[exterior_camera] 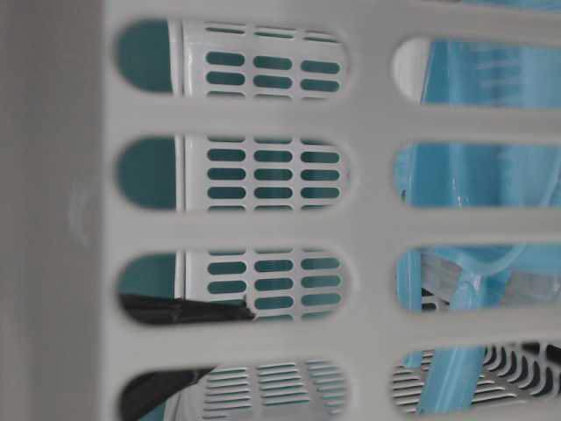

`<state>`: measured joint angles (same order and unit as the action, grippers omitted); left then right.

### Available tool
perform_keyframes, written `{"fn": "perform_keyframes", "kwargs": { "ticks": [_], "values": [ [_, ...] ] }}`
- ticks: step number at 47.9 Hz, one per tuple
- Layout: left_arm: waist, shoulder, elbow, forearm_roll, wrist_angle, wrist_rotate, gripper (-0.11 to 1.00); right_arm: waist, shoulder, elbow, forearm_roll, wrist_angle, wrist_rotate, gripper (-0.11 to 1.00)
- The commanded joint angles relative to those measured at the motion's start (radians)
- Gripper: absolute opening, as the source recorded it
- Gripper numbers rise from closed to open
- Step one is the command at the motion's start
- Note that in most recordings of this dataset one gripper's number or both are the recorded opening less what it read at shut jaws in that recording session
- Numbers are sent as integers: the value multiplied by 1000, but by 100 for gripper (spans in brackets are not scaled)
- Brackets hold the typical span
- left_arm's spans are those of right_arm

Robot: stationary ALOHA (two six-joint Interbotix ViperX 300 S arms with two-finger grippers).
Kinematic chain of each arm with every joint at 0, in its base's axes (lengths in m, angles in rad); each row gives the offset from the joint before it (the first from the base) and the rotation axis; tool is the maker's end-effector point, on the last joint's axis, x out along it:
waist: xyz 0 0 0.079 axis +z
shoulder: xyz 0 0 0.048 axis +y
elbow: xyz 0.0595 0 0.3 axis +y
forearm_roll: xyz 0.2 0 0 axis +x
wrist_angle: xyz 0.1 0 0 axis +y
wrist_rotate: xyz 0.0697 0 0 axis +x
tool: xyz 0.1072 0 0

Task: Pick up the dustpan from the shopping basket with the left arm.
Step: 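Lower the left gripper into the basket over the blue dustpan handle, then close the left gripper on the blue dustpan handle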

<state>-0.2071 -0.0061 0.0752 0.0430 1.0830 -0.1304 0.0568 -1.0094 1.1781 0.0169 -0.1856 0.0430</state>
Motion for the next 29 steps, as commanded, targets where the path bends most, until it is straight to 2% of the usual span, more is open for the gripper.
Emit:
{"fn": "perform_keyframes", "kwargs": {
  "ticks": [1,8,13,16,29],
  "values": [
    [-9,-3,-26,2,2,-23,22,8,3,-14,2,-6,0,0],
    [-23,37,-32,2,34,-37,66,12,3,-12,3,-6,0,0],
    [-37,78,-35,2,67,-37,87,12,3,-12,3,-5,0,0],
    [-38,95,-34,2,72,-35,91,14,3,-11,3,-6,2,0],
    [-37,144,-9,2,61,-41,89,37,3,-12,3,-6,9,0]
  ]
}}
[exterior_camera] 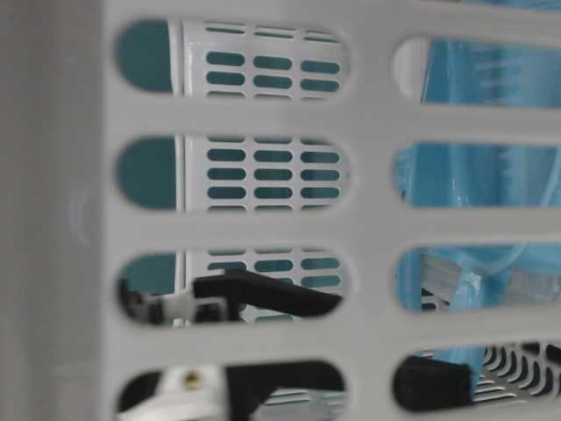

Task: Pick up the dustpan from the shopping basket with the left arm.
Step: 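Close the left gripper on the blue dustpan handle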

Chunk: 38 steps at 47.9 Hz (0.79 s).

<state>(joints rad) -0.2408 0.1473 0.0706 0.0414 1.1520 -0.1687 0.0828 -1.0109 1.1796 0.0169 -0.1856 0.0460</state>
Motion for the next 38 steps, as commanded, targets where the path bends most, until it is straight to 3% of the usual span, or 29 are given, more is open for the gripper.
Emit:
{"fn": "perform_keyframes", "kwargs": {
  "ticks": [1,12,16,23,38],
  "values": [
    [-3,-6,-3,3,-11,-3,89,11,6,-14,3,-6,8,0],
    [-5,9,18,3,-43,-6,83,25,5,-14,3,-6,21,0],
    [-5,6,25,3,-40,-5,68,29,5,-14,2,-6,21,0],
    [-6,5,29,3,-29,-2,30,35,5,-14,3,-5,23,0],
    [-5,-25,8,3,14,6,31,43,6,-14,3,-6,21,0]
  ]
}}
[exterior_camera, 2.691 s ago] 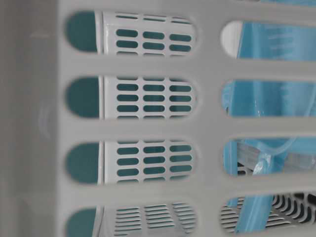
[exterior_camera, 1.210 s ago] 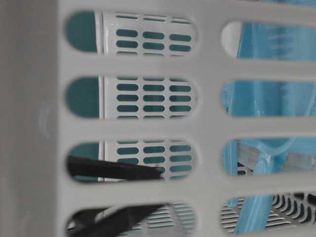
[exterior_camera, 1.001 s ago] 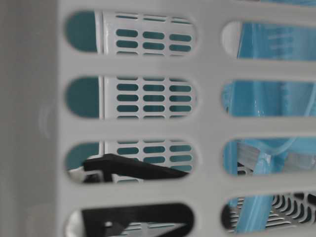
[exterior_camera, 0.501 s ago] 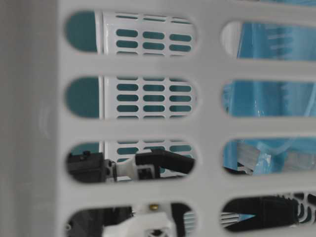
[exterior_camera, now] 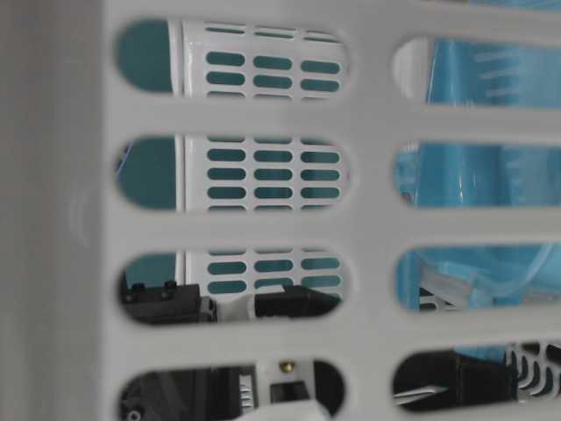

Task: Pick up the dustpan from the shopping basket with the left arm.

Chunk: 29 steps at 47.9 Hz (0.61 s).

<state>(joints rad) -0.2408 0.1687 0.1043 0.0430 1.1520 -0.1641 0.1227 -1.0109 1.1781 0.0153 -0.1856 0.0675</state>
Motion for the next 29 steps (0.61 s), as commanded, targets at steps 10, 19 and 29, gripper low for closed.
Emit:
{"fn": "perform_keyframes", "kwargs": {
  "ticks": [10,19,29],
  "values": [
    [0,-126,-95,2,63,-3,31,3,6,-11,5,-6,2,0],
    [2,-183,-160,3,127,-2,31,3,6,-9,5,-5,2,0],
    [6,-202,-255,3,255,-3,31,3,6,-9,5,-6,0,0]
  ]
}}
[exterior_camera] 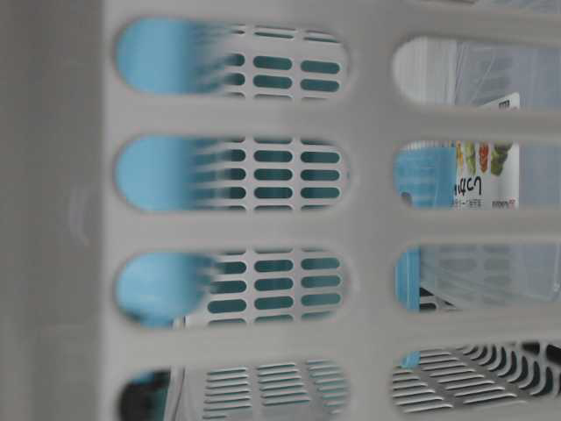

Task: Pick up the dustpan from the shopping basket with the left arm.

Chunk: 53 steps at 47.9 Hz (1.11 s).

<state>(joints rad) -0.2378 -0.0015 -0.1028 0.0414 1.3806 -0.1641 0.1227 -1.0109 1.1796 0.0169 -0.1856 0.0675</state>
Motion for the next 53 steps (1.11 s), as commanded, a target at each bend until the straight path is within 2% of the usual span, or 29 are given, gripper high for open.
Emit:
{"fn": "perform_keyframes", "kwargs": {
  "ticks": [1,53],
  "values": [
    [5,-32,-54,5,34,-3,31,3,5,-11,3,-5,2,0],
    [44,-26,-78,5,32,-2,31,3,-3,2,3,-5,0,0]
  ]
}}
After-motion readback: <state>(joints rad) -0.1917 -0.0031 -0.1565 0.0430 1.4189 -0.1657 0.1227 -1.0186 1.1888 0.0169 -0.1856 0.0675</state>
